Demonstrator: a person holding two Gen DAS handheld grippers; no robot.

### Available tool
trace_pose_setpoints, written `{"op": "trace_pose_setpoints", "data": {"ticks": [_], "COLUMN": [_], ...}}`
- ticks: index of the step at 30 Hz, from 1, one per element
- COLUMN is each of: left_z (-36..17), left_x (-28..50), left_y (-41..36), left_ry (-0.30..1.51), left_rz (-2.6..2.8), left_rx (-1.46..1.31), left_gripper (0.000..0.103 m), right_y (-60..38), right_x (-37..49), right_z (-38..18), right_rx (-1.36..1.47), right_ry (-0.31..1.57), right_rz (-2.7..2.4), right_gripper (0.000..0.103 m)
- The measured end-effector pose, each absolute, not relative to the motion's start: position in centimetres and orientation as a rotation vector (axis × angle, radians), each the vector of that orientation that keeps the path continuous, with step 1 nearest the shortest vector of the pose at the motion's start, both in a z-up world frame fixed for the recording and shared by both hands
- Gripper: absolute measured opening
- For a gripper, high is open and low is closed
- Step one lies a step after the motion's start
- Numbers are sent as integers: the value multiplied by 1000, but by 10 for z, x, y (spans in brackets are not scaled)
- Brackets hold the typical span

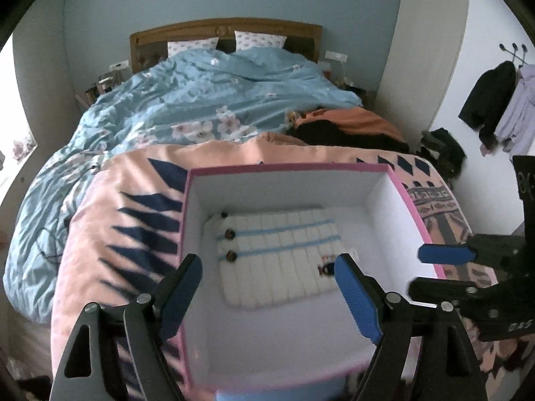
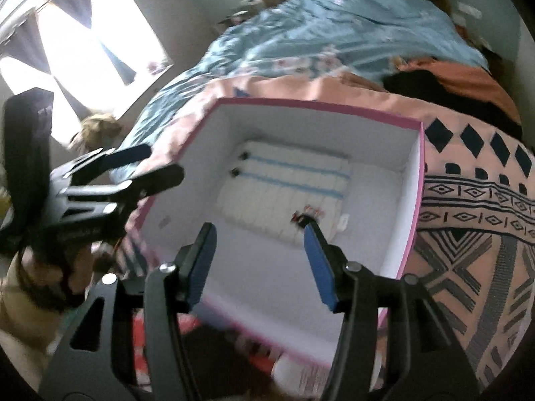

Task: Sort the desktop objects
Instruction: 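Lower the pouch into the box and open the right gripper, then move the right gripper to the black drawstring bag and grasp it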

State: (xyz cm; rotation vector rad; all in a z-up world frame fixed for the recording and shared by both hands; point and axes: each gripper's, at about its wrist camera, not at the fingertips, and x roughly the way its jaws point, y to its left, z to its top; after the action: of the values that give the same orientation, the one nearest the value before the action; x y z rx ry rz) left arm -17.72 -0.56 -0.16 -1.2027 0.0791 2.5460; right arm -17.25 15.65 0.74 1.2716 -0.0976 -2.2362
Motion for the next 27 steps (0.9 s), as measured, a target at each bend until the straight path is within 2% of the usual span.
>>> {"op": "trace_pose_setpoints", "data": {"ticks": [5, 10, 18, 24, 26, 27], "left_z": [-10, -34, -77, -93, -99, -102], "left_x": [-126, -82, -33, -16, -10, -9], "left_y": [-17, -16, -18, -14, -13, -12], "left_ry": [63, 62, -77, -129, -161, -165], "left_rz": [2487, 2382, 2194, 2105, 2071, 2061], "left_rx": [-1266, -1406, -1619, -1693, -1714, -1726], "left_gripper": [83, 83, 83, 83, 83, 83], "right_y": [154, 141, 122, 119, 119, 119], "right_x": [-118, -88, -88, -91, -90, -88], "right_z": [12, -23, -87, -104, -102, -99], "right_rx": [1233, 1347, 1501, 1550, 1541, 1533], "right_ry": [-19, 60, 117, 109, 106, 108], "right_rz": [-2133, -2001, -1873, -1833, -1823, -1819], "right_gripper": [57, 57, 57, 57, 55, 47]}}
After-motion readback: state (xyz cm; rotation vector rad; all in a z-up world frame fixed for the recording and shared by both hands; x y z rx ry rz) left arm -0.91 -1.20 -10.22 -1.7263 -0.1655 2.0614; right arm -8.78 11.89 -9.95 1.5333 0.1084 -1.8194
